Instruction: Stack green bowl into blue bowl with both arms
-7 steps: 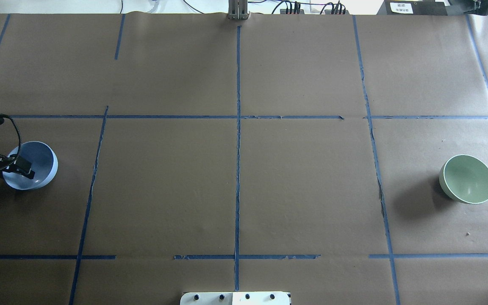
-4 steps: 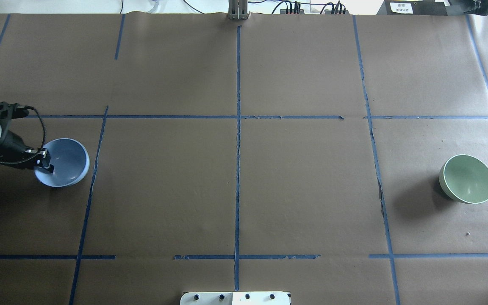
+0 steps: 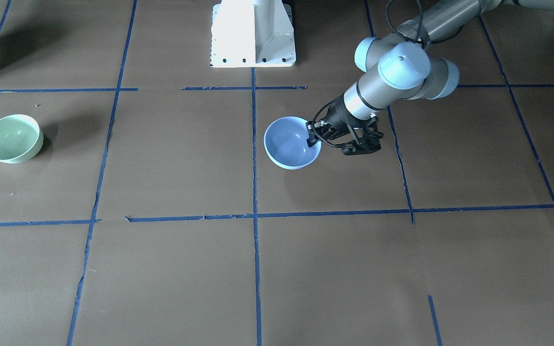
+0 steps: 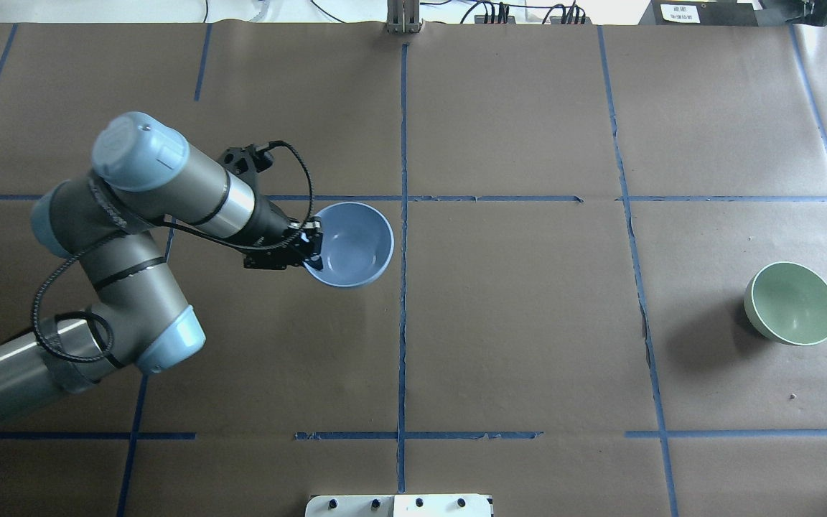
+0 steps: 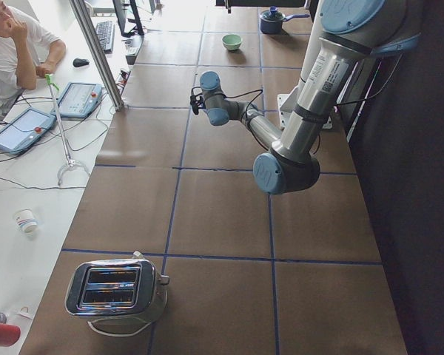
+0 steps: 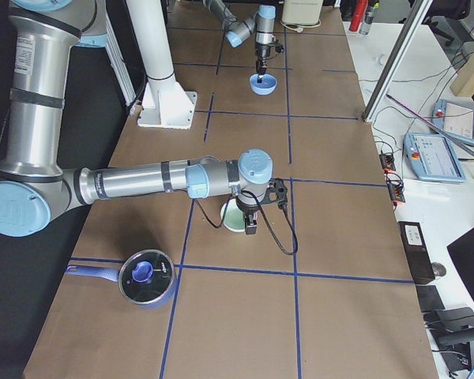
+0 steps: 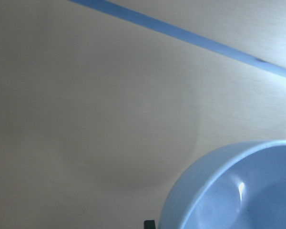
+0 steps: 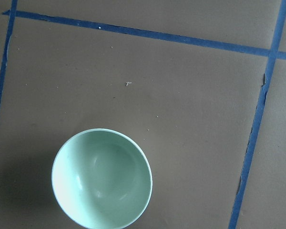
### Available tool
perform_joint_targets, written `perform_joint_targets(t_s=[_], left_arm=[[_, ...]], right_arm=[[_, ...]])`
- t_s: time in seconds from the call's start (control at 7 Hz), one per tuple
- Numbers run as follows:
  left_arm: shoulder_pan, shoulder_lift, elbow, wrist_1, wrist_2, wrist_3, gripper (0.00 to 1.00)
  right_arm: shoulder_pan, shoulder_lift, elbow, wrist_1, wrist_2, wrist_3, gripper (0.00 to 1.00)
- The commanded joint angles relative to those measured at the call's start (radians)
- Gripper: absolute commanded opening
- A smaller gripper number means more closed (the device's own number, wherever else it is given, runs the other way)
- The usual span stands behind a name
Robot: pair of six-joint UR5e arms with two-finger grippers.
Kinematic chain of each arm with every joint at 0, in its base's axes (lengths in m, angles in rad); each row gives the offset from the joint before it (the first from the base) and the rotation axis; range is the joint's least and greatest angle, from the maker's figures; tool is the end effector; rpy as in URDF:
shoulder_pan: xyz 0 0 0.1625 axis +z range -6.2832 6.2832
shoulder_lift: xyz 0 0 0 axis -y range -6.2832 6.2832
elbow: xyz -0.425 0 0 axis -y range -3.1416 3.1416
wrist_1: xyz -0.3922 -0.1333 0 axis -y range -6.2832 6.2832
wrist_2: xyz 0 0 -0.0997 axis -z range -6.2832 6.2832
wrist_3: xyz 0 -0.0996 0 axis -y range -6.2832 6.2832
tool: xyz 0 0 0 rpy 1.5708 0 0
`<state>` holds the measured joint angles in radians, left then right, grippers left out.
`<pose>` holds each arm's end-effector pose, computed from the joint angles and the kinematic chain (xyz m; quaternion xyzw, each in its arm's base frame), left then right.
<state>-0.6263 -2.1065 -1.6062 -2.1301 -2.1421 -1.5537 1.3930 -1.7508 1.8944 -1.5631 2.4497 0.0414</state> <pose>0.4924 -0.4543 0.2615 -0.0633 0.5628 -0.0990 0.8182 -0.0186 -0.4236 0.5723 0.0216 -0.4292 -0.0936 0.8981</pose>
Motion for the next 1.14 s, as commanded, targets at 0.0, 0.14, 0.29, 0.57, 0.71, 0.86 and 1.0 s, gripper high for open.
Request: perform_joint_targets(t_s=[0.0, 0.14, 0.29, 0.57, 0.71, 0.86, 1.0], left_arm=[[0.086, -0.056, 0.034, 0.038, 0.151, -0.008, 0.00], [0.109, -0.061, 0.066, 0.033, 0.159, -0.006, 0.01], [0.114, -0.072, 0.069, 0.030, 0.181, -0.008, 0.02], [0.140, -0.093, 0.081, 0.030, 0.211, -0.008, 0.05], [0.140, -0.092, 0.084, 0.032, 0.214, -0.006, 0.27], [0.142, -0.093, 0.091, 0.032, 0.214, -0.006, 0.42], [0.140, -0.090, 0.083, 0.032, 0.214, -0.006, 0.62]], right_arm=[[-0.003, 0.000, 0.002, 0.000, 0.000, 0.000, 1.00], [-0.009, 0.000, 0.000, 0.000, 0.000, 0.000, 1.00], [-0.014, 0.000, 0.000, 0.000, 0.000, 0.000, 1.00], [-0.014, 0.002, 0.000, 0.000, 0.000, 0.000, 1.00], [-0.014, 0.002, 0.000, 0.000, 0.000, 0.000, 1.00], [-0.014, 0.002, -0.001, 0.000, 0.000, -0.002, 1.00], [-0.014, 0.002, -0.001, 0.000, 0.000, 0.000, 1.00]])
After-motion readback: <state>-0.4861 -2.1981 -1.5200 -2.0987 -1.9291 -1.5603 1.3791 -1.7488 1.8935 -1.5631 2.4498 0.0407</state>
